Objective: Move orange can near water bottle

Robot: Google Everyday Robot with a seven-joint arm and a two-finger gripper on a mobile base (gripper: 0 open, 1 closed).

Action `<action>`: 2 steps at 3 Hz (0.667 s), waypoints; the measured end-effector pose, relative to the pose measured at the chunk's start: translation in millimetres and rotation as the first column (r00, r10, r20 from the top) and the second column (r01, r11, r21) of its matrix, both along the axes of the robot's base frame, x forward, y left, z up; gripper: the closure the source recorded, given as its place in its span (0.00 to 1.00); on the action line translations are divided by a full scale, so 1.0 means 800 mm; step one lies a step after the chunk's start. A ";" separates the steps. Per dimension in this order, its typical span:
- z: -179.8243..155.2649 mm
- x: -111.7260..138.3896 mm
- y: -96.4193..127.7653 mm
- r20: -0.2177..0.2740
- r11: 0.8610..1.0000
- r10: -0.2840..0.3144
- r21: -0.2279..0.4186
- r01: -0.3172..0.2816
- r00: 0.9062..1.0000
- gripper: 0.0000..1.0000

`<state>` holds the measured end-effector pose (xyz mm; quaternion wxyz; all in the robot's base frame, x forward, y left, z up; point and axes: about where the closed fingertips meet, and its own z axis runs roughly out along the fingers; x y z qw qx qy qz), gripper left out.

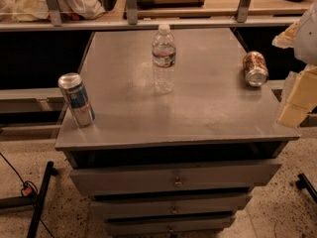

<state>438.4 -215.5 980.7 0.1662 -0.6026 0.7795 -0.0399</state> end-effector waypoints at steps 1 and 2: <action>0.002 0.005 -0.001 0.006 1.000 -0.005 0.007 0.005 1.000 0.00; 0.014 0.037 -0.007 0.037 1.000 -0.023 0.019 0.022 0.999 0.00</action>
Offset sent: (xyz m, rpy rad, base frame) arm 0.0801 -0.0177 0.0259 0.0413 -0.0808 -0.0595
